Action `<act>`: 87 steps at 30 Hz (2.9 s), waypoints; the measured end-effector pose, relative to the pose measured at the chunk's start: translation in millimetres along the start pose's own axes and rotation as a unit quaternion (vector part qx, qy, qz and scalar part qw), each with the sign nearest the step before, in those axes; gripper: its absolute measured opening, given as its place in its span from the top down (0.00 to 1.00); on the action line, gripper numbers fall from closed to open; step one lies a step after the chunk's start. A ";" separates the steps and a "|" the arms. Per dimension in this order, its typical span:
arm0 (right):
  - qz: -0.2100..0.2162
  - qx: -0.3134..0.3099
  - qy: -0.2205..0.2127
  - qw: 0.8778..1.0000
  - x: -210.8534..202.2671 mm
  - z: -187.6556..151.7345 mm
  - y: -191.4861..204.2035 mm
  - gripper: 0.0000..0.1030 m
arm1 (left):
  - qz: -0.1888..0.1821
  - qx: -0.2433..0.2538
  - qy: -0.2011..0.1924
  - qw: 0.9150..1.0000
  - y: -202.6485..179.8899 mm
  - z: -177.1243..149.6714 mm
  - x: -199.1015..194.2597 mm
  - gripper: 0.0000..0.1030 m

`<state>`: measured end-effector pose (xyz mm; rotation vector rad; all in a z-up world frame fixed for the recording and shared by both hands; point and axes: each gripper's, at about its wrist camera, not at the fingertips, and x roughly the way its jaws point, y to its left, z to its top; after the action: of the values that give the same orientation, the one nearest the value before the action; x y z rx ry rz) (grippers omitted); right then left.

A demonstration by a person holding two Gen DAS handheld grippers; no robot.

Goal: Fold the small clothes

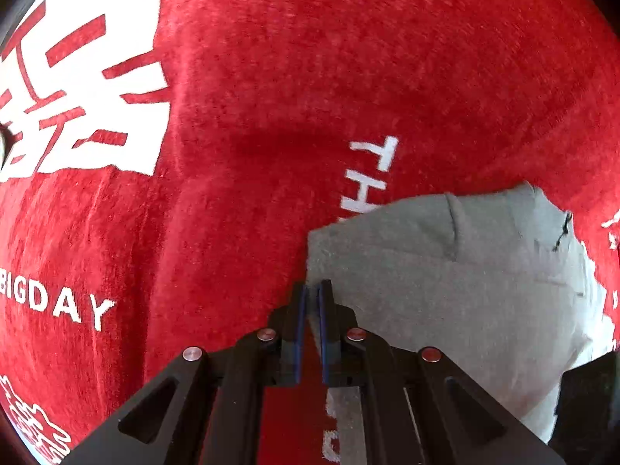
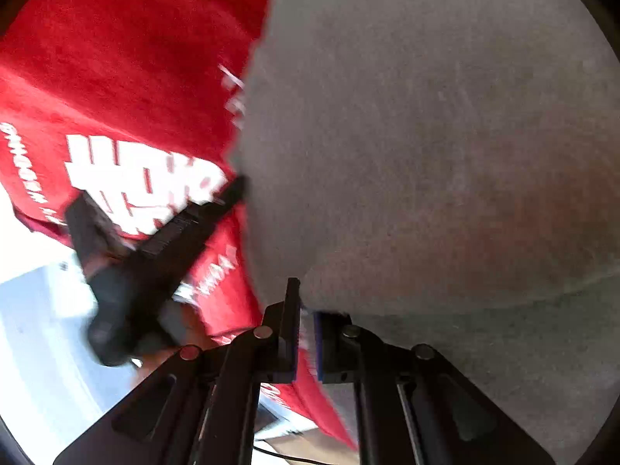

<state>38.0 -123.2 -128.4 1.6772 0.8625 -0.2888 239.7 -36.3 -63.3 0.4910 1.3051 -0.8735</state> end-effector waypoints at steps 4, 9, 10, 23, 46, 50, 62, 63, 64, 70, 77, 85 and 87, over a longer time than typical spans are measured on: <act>-0.026 -0.023 0.001 0.999 -35.0 -1.6 -3.4 0.50 | 0.036 0.032 -0.002 0.999 -0.4 3.5 -5.4 0.92; -0.118 -0.019 -0.122 0.985 -151.3 4.1 -41.1 0.45 | 0.045 0.031 -0.034 0.998 -6.7 2.6 -34.4 0.92; -0.132 -0.001 -0.141 0.981 -168.8 8.0 -52.0 0.45 | 0.050 0.037 -0.042 0.997 -9.8 0.3 -41.2 0.92; -0.167 0.082 -0.208 0.960 -232.0 27.9 -110.9 0.92 | 0.080 0.081 -0.023 0.993 -80.3 -62.0 -26.7 0.92; -0.205 0.004 -0.183 0.961 -253.8 -38.7 -81.1 0.22 | 0.096 0.097 -0.010 0.991 -135.9 -118.3 -86.5 0.01; -0.209 -0.012 -0.186 0.960 -255.1 -46.2 -74.3 0.20 | 0.103 0.103 -0.012 0.989 -141.6 -124.2 -91.1 0.01; -0.163 -0.025 -0.186 0.969 -253.5 -80.3 -70.4 0.00 | 0.110 0.110 0.007 0.988 -153.3 -136.9 -95.2 0.01; -0.160 -0.021 -0.185 0.969 -253.2 -81.7 -72.5 0.00 | 0.105 0.116 0.008 0.988 -155.5 -138.5 -95.9 0.01; -0.154 -0.015 -0.184 0.971 -253.2 -83.1 -75.4 0.00 | 0.100 0.122 0.009 0.987 -158.3 -140.3 -96.4 0.01; -0.151 0.024 -0.184 0.971 -259.9 -86.1 -98.9 0.00 | 0.093 0.142 0.023 0.985 -178.5 -149.1 -93.0 0.01; -0.133 0.050 -0.174 0.975 -287.9 -65.0 -137.3 0.00 | 0.092 0.145 0.033 0.984 -221.5 -149.5 -84.9 0.01; -0.139 0.077 -0.204 0.966 -355.8 -31.8 -183.6 0.00 | 0.081 0.171 0.049 0.981 -298.0 -145.1 -68.1 0.01; -0.137 0.085 -0.213 0.964 -374.9 -22.8 -195.6 0.00 | 0.074 0.181 0.056 0.979 -324.0 -142.7 -61.8 0.01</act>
<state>-360.6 -235.4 -39.7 1.5641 0.7548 -0.9020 -104.1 -107.1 13.8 0.9221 1.1961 -0.9733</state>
